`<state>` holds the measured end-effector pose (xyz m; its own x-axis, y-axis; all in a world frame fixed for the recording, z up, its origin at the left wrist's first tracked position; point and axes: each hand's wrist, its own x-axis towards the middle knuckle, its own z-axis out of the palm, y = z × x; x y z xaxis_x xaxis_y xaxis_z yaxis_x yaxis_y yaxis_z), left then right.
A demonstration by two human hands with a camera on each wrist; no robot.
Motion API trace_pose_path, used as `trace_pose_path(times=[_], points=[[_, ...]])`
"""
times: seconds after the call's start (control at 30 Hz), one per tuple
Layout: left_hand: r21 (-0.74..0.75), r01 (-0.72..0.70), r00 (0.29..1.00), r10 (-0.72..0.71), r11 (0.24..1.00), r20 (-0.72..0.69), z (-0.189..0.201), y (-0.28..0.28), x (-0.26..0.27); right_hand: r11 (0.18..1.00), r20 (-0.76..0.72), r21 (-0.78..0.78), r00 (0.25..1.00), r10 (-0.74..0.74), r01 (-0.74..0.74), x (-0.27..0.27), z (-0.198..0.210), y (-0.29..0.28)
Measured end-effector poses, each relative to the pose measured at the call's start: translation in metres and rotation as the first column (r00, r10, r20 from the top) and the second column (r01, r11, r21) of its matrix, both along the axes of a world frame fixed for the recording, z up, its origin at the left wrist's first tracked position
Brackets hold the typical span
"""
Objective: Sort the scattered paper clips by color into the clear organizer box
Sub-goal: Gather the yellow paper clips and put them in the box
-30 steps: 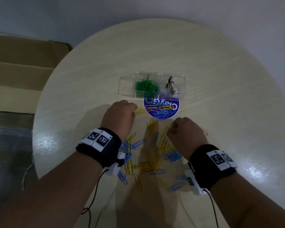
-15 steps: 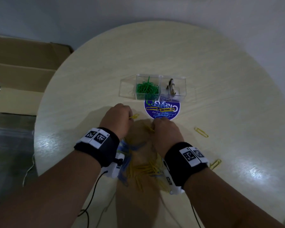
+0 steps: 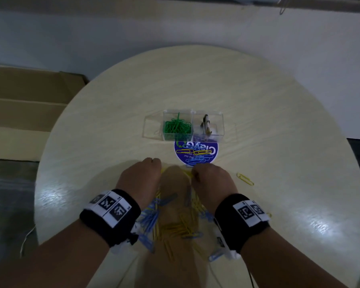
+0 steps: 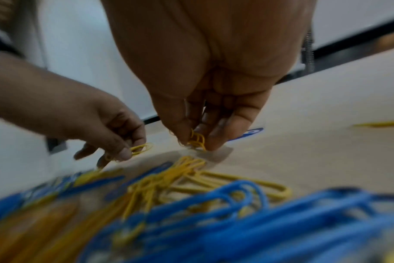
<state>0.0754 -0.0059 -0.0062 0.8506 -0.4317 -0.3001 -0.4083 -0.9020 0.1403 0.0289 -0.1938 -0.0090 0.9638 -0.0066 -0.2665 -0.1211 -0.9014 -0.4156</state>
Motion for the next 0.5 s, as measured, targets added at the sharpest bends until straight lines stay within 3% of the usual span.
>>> trace_pose_path(times=[0.07, 0.17, 0.27, 0.33, 0.5], points=[[-0.193, -0.113, 0.994, 0.110, 0.975, -0.028, 0.009, -0.007, 0.005, 0.985, 0.006, 0.098, 0.990, -0.141, 0.139, -0.003, 0.005, -0.014], [-0.499, -0.298, 0.952, 0.294, 0.814, -0.087, 0.024, -0.030, 0.025, 0.925, 0.035, 0.235, 0.949, -0.313, 0.297, -0.007, 0.015, -0.038], [-0.654, -0.336, 0.934, 0.331, 0.678, -0.136, 0.034, -0.064, 0.054, 0.876, 0.085, 0.319, 0.909, -0.407, 0.363, -0.005, 0.020, -0.060], [-0.665, -0.332, 0.931, 0.347, 0.669, -0.115, 0.036, -0.084, 0.071, 0.853, 0.100, 0.344, 0.888, -0.449, 0.392, -0.001, 0.022, -0.071], [-0.549, -0.328, 0.937, 0.339, 0.769, -0.085, 0.023, -0.109, 0.087, 0.828, 0.105, 0.369, 0.867, -0.487, 0.421, 0.015, 0.030, -0.085]])
